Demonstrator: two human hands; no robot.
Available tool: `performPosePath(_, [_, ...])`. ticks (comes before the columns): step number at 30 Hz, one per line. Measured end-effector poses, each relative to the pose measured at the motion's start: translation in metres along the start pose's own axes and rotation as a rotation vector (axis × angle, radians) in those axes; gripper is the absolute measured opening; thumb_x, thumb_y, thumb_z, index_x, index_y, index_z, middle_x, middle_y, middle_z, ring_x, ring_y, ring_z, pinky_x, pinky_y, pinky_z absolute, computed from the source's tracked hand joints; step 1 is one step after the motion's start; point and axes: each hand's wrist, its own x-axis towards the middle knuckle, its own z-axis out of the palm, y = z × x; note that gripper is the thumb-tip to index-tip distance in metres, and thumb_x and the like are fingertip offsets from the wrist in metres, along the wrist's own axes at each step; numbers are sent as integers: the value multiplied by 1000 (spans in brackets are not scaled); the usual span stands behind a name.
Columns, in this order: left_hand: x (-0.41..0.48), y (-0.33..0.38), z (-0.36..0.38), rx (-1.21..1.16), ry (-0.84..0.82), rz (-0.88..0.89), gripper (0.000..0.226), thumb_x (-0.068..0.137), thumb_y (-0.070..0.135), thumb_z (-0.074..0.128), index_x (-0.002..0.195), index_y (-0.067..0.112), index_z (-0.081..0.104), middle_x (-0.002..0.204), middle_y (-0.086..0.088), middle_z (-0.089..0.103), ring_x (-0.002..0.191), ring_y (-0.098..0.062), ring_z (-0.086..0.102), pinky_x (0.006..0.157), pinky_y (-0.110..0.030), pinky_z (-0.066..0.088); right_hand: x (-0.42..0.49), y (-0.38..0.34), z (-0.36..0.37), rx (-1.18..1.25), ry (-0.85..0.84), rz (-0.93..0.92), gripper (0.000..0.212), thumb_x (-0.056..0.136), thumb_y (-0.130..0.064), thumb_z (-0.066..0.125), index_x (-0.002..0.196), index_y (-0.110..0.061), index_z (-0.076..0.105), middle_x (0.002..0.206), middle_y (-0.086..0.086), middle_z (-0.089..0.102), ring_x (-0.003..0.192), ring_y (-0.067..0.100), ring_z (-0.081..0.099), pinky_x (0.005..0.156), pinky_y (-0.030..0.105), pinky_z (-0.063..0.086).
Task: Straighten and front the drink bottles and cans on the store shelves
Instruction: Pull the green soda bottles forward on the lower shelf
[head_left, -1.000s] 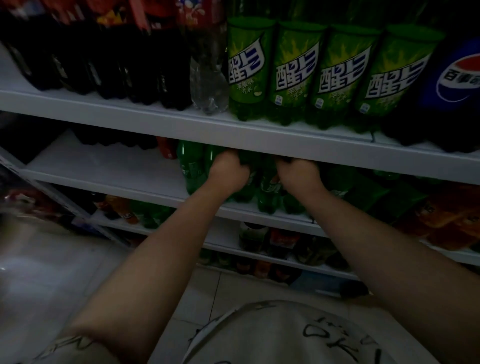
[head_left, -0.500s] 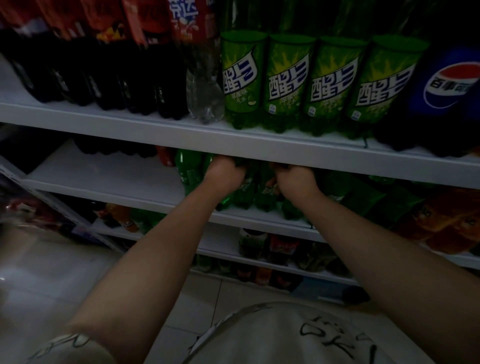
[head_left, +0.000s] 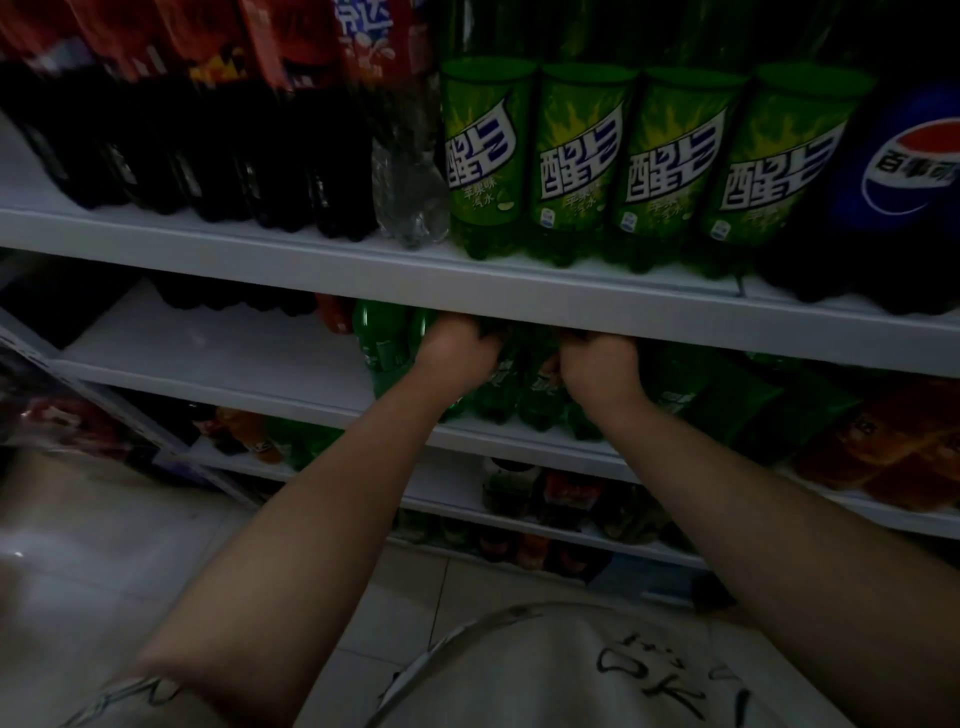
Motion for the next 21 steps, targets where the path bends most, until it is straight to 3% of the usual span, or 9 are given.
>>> performPosePath(4, [2,1,0,-29,-17,-44,41,88,32,62,121,9,59,117,-16,62,106,-31,58,93,-38,48,-3,-2,2,38,27,18,25,91,-6,55,71,-22,56,59,7,61,39,12,58,37,23,46])
performPosePath(10, [1,2,1,62,12,19,44,90,31,59,128,8,54,125,-17,58,115,-32,52,97,-32,42,-7,-4,2,49,45,-10,26,91,-6,55,73,-24,56,64,3,62,41,12,59,40,26,50])
performPosePath(13, [0,1,2,87,13,12,42,93,32,55,125,6,56,120,-19,60,109,-33,55,91,-32,44,-7,-5,2,36,57,-3,20,91,-5,54,77,-20,57,66,4,62,42,12,60,40,26,50])
performPosePath(17, [-5,-1,6,111,44,37,35,94,33,53,111,3,60,100,-22,64,91,-34,59,67,-26,36,-9,-4,1,-22,64,-18,15,91,-5,55,77,-10,59,64,8,62,46,19,62,46,36,54])
performPosePath(21, [-11,-3,7,36,74,56,33,91,33,58,113,9,60,97,-14,66,87,-27,60,68,-23,36,-15,-5,0,7,65,-86,8,90,-10,59,84,-14,61,73,11,65,52,19,65,45,38,55])
